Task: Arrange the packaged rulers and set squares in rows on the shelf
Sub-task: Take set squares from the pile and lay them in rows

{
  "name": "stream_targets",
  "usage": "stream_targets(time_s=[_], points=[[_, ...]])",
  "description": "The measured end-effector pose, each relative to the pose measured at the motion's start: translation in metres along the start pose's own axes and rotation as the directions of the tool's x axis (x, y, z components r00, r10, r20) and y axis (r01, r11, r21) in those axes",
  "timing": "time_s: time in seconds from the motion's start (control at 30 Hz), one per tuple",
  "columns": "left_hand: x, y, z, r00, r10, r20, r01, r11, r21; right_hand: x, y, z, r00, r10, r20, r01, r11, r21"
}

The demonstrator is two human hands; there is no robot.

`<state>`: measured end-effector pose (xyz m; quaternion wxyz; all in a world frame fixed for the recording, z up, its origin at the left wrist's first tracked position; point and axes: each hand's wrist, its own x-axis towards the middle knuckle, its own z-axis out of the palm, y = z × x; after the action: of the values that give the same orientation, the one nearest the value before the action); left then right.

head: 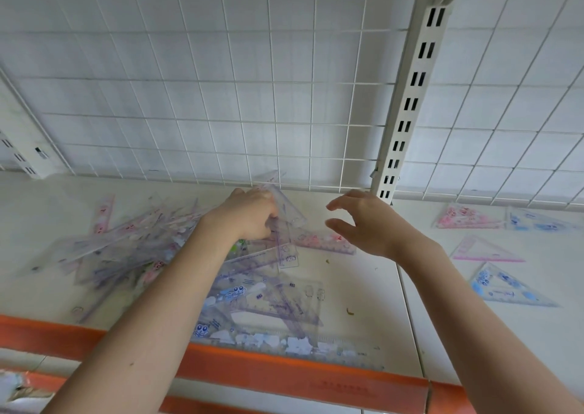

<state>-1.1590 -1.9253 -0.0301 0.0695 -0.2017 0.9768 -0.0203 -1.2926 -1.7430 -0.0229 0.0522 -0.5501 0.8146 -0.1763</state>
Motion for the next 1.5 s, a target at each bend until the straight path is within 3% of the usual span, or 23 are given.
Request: stream_targets(time_s=[0.43,0.73,0.9,1.03,1.2,1.5], points=[[-0.016,-0.002,0.0,0.999,0.027,-0.03,-0.026,0.999,0.033,0.03,-0.001,0.006,0.995,0.018,0.102,-0.014,0.999,-0.031],[-0.055,0.005,-0.003,0.986,0.035,-0.163,-0.03,0.999,0.035,0.055,0.001,0.001,0.991,0.061,0.118,-0.06,0.998,-0.015],[-0.076,0.011,-0.006,0.974,-0.053,-0.22,0.038,0.997,-0.071,0.078,-0.02,0.018,0.979,0.1,0.18,-0.099,0.995,-0.013],[-0.094,0.006,-0.003,0.95,-0.164,-0.266,0.118,0.977,-0.18,0.09,-0.031,0.044,0.97,0.218,0.106,-0.222,0.975,0.027],[-0.114,-0.001,0.006,0.878,-0.322,-0.354,0.242,0.937,-0.25,0.092,-0.037,0.054,0.959,0.253,0.131,-0.249,0.968,-0.044],[-0.113,0.02,0.007,0.813,-0.404,-0.419,0.226,0.883,-0.412,0.071,-0.026,0.04,0.921,0.313,0.232,-0.337,0.939,0.071]])
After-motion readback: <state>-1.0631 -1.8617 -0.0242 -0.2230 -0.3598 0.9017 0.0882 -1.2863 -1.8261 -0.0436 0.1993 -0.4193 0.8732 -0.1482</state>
